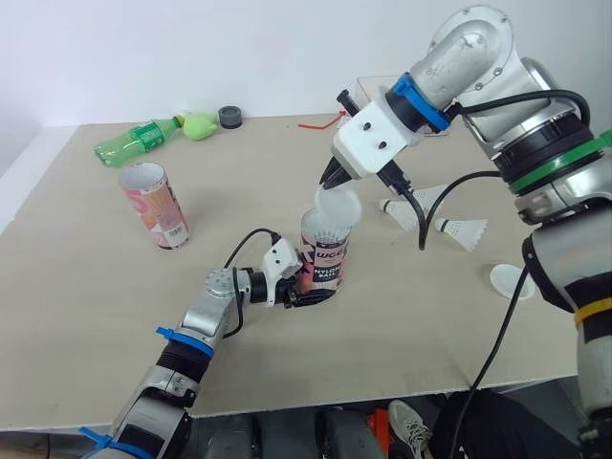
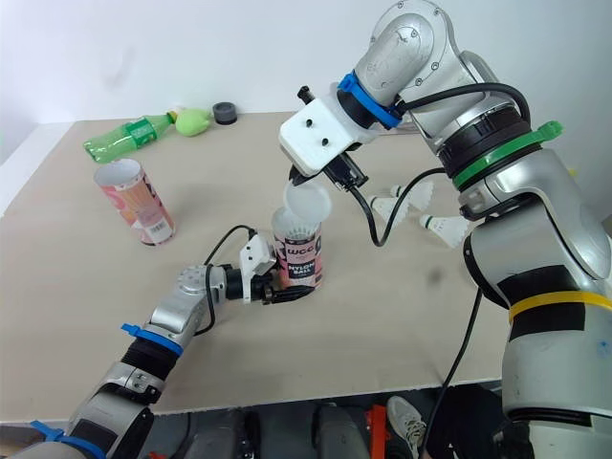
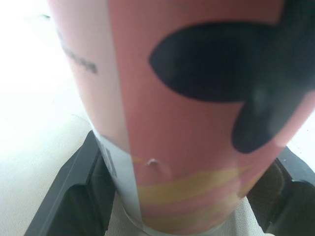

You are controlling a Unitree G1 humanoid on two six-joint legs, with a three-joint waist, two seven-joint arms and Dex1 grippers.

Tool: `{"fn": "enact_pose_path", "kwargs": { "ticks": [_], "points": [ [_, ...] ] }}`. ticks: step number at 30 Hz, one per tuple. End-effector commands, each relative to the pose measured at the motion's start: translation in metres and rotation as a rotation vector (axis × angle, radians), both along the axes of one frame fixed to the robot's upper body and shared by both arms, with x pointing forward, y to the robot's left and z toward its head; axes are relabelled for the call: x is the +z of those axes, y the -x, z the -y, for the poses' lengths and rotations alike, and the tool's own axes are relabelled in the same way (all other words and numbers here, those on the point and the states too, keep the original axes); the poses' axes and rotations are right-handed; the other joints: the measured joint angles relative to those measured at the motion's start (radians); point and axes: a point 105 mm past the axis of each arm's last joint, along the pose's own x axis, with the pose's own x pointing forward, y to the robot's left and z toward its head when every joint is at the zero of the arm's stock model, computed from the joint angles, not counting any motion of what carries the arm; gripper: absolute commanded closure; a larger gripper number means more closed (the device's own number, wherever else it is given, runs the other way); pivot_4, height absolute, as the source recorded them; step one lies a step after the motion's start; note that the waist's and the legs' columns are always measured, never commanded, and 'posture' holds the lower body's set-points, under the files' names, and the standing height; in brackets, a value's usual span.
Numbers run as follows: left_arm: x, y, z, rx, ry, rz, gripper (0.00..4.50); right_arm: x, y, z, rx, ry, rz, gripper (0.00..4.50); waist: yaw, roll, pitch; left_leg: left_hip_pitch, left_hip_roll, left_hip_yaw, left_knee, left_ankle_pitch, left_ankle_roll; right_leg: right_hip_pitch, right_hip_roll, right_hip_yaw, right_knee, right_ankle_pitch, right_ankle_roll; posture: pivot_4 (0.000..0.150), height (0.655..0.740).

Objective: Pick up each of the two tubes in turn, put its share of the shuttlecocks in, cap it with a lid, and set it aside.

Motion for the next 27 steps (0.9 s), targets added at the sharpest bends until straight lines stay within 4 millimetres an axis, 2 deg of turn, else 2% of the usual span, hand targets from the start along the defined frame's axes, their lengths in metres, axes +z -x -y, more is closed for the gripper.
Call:
{"fn": "enact_pose_path", "kwargs": {
  "ticks": [1, 9, 15, 27],
  "points": [
    [-0.033, 0.011, -0.003, -0.01, -0.06, -0.122, 1.51, -0.001, 0.003, 0.001, 0.015, 0.048, -0.01, 4.39, 0.0, 0.0, 0.0, 0.0, 0.0, 0.0, 0.0, 0.0, 0.0, 0.0, 0.0, 0.0, 0.0, 0.0, 0.0, 0.15, 0.74],
    [-0.033, 0.01, -0.004, -0.005, -0.059, -0.126, 1.51, -0.017, 0.012, -0.015, 0.094, 0.097, -0.054, 4.39, 0.0, 0.0, 0.0, 0.0, 0.0, 0.0, 0.0, 0.0, 0.0, 0.0, 0.0, 0.0, 0.0, 0.0, 0.0, 0.15, 0.74],
    [-0.034, 0.01, -0.004, -0.003, -0.059, -0.128, 1.51, -0.016, 0.014, -0.027, 0.126, 0.086, -0.053, 4.39, 0.0, 0.0, 0.0, 0.0, 0.0, 0.0, 0.0, 0.0, 0.0, 0.0, 0.001, 0.0, 0.0, 0.0, 0.0, 0.15, 0.74],
    [-0.032, 0.01, -0.003, 0.002, -0.047, -0.132, 1.51, -0.022, 0.008, -0.023, 0.122, 0.116, -0.037, 4.39, 0.0, 0.0, 0.0, 0.0, 0.0, 0.0, 0.0, 0.0, 0.0, 0.0, 0.001, 0.0, 0.0, 0.0, 0.0, 0.15, 0.74]
  ]
}}
